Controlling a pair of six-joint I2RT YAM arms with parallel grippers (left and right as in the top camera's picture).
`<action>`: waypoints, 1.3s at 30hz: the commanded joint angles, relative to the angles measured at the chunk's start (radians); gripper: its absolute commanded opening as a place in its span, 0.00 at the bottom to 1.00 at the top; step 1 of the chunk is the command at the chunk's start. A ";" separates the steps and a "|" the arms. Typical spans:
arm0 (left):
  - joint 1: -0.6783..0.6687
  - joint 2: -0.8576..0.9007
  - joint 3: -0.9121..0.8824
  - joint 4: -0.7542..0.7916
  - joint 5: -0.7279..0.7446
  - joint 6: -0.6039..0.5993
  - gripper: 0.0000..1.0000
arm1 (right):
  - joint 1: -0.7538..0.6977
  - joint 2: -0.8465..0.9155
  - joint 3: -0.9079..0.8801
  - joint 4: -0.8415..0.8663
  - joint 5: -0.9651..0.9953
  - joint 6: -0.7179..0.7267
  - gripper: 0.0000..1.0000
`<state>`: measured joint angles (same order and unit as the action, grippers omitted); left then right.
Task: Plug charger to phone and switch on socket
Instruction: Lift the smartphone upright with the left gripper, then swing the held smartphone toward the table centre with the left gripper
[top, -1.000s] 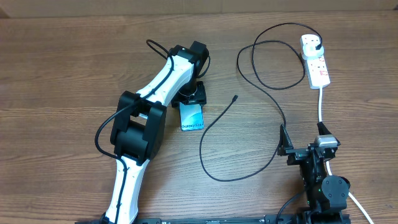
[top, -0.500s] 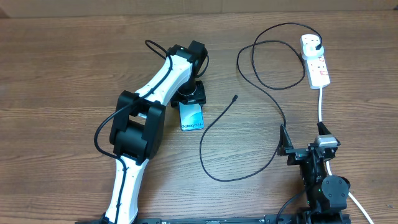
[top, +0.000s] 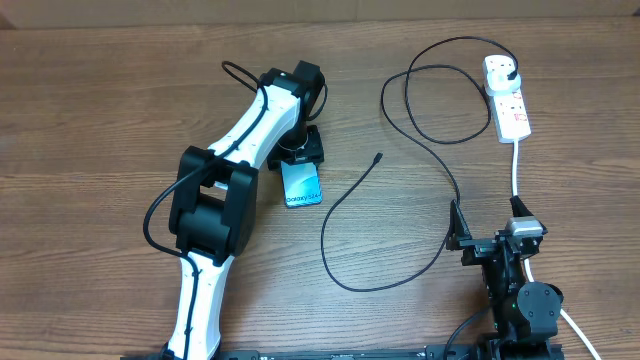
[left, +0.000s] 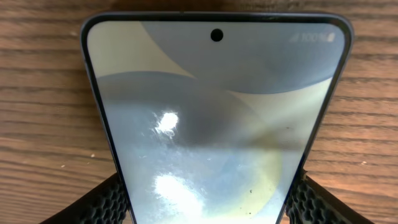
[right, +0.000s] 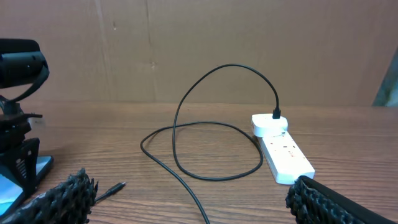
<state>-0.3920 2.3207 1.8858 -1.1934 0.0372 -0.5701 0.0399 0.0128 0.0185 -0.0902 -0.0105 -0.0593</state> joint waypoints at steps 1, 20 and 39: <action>0.011 -0.055 -0.002 -0.006 0.019 -0.013 0.64 | 0.004 -0.010 -0.010 0.006 0.010 0.003 1.00; 0.138 -0.055 -0.002 -0.006 0.547 0.018 0.61 | 0.004 -0.010 -0.010 0.006 0.010 0.003 1.00; 0.249 -0.055 -0.002 0.002 1.169 0.107 0.63 | 0.004 -0.010 -0.010 0.006 0.010 0.003 1.00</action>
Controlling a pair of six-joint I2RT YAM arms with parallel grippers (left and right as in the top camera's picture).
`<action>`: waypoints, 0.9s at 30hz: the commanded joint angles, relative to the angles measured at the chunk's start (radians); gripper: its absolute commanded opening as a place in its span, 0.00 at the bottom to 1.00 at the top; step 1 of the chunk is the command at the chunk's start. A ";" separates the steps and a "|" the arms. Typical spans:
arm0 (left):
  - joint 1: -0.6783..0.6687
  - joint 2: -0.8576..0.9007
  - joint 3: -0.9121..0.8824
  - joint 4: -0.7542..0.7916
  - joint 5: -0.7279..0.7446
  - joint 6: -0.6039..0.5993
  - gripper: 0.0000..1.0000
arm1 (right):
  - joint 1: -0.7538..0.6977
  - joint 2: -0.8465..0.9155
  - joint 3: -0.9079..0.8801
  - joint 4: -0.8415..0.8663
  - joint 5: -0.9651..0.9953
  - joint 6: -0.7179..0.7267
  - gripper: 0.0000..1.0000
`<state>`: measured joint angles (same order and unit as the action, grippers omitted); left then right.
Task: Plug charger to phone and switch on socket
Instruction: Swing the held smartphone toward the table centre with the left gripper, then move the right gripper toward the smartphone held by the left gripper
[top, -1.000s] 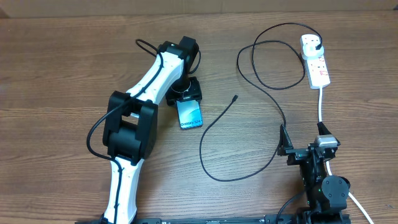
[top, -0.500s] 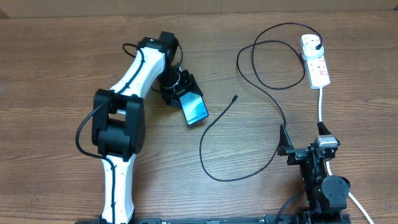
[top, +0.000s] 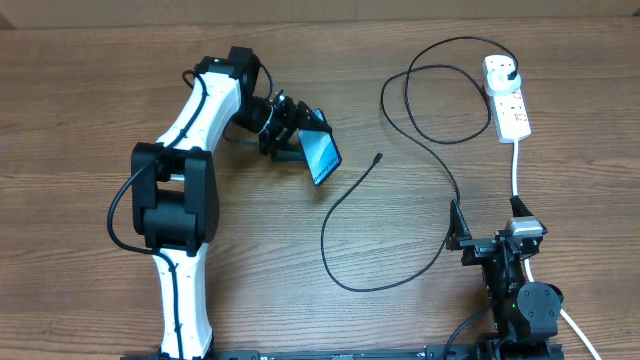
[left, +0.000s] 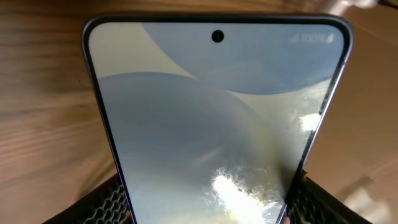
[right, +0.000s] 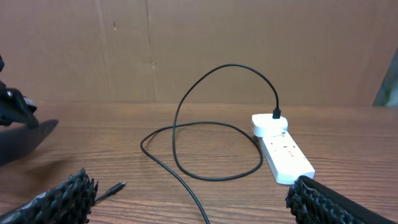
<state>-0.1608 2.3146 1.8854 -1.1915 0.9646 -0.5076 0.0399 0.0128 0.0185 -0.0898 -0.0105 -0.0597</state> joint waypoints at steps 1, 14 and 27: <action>0.024 -0.048 -0.002 0.000 0.270 0.044 0.62 | 0.004 -0.010 -0.010 0.005 0.010 0.004 1.00; 0.083 -0.048 -0.002 -0.001 0.463 0.027 0.62 | 0.004 -0.010 -0.010 0.005 0.010 0.003 1.00; 0.122 -0.048 -0.002 -0.001 0.473 0.002 0.63 | 0.005 -0.010 -0.010 0.198 -0.656 0.631 1.00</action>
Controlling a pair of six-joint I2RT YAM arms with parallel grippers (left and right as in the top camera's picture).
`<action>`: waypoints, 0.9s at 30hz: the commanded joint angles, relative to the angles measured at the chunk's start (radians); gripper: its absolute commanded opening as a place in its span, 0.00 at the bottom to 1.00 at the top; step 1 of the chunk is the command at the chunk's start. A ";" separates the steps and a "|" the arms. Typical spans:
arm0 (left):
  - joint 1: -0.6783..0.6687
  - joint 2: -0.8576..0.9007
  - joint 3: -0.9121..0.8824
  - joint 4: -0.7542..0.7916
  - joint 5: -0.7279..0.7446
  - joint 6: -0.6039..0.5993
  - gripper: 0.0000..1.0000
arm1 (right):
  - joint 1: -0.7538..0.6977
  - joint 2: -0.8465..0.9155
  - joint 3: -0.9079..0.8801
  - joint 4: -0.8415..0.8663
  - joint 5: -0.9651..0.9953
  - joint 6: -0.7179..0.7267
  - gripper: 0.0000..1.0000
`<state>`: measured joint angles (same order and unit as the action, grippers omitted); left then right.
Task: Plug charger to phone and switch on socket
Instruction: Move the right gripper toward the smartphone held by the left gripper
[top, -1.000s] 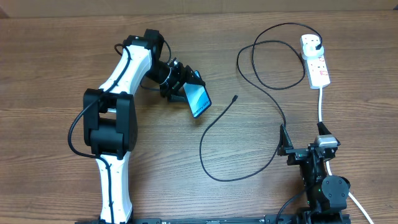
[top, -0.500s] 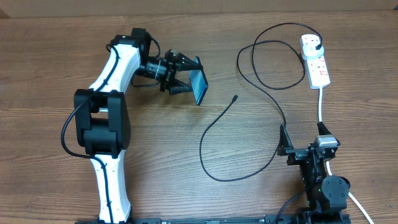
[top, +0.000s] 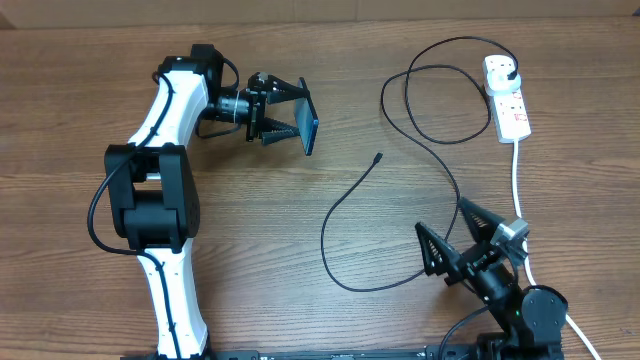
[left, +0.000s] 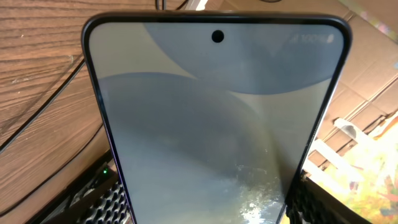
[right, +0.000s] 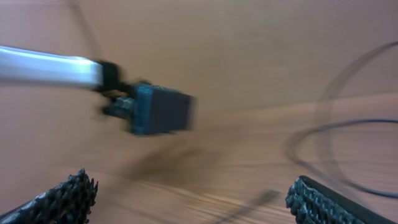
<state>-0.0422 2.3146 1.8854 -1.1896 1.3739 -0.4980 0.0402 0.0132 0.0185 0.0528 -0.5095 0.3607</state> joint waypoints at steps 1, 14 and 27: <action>0.003 -0.048 -0.002 -0.003 0.064 -0.007 0.63 | 0.005 -0.010 -0.010 0.125 -0.161 0.237 1.00; 0.003 -0.048 -0.002 -0.002 0.063 -0.026 0.63 | 0.003 0.409 0.660 -0.575 0.019 -0.171 1.00; 0.002 -0.048 -0.002 -0.003 0.058 -0.026 0.62 | 0.035 1.041 1.035 -0.726 -0.599 -0.175 1.00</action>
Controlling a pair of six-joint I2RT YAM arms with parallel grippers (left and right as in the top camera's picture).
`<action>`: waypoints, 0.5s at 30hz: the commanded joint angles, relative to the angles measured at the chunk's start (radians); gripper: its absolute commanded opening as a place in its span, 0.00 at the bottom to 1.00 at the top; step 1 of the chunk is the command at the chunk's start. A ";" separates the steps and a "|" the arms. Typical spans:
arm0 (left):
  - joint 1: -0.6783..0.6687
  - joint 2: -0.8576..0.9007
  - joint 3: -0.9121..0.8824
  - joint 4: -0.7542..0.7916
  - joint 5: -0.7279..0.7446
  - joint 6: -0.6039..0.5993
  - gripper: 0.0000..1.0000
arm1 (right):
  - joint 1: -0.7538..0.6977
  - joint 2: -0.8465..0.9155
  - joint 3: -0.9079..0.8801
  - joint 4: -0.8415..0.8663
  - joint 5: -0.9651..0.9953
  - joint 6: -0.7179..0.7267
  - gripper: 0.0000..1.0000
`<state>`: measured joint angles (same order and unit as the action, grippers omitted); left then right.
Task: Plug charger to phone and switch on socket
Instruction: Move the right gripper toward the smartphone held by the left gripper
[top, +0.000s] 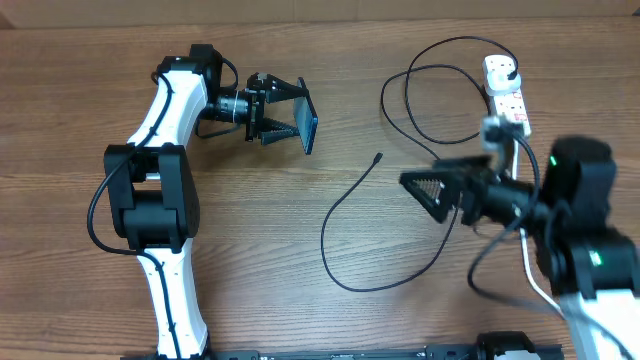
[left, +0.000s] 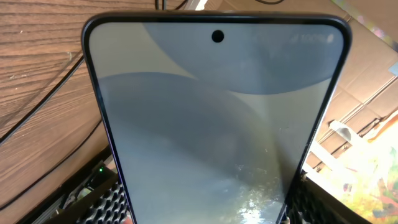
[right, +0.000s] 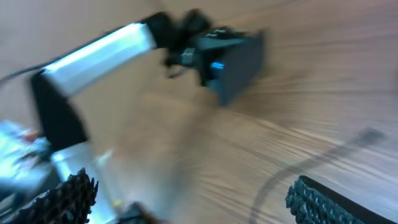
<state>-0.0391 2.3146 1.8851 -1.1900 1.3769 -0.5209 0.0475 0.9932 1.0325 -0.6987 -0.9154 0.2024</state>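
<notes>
My left gripper (top: 298, 112) is shut on the phone (top: 311, 126) and holds it off the table on its edge, with its end toward the right. The screen (left: 217, 124) fills the left wrist view between the black pads (left: 112, 202). The black charging cable (top: 340, 205) lies in loops mid-table, and its free plug (top: 377, 157) is right of the phone. Its other end sits in the white power strip (top: 506, 98) at the back right. My right gripper (top: 420, 198) is open, hovering over the cable and pointing left. In its blurred view appear the phone (right: 239, 53) and the plug (right: 372, 134).
The wooden table (top: 100, 250) bears only the cable and the strip. The strip's white lead (top: 516, 170) runs toward the front right, under my right arm (top: 575, 215). A cardboard wall stands behind the table.
My right arm has risen from the front edge to the table's right middle, its open gripper now over the cable near the plug. The left gripper and phone have not moved.
First the phone lay flat on the table with my left gripper shut on it. It was then lifted and tilted, then held on edge in the air further back. The right arm stayed parked at the front, then swung left, and now hovers over the cable.
</notes>
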 joint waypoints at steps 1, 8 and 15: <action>-0.002 -0.048 -0.002 -0.003 0.053 -0.003 0.62 | 0.046 0.081 0.021 0.031 -0.145 -0.016 1.00; -0.008 -0.048 -0.002 -0.002 0.025 -0.011 0.62 | 0.365 0.182 0.039 0.045 0.677 0.195 1.00; -0.017 -0.048 -0.002 -0.008 -0.035 -0.011 0.62 | 0.555 0.341 0.180 0.010 0.844 0.237 1.00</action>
<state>-0.0395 2.3146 1.8847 -1.1908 1.3457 -0.5240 0.5613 1.2667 1.1107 -0.6754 -0.2268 0.3996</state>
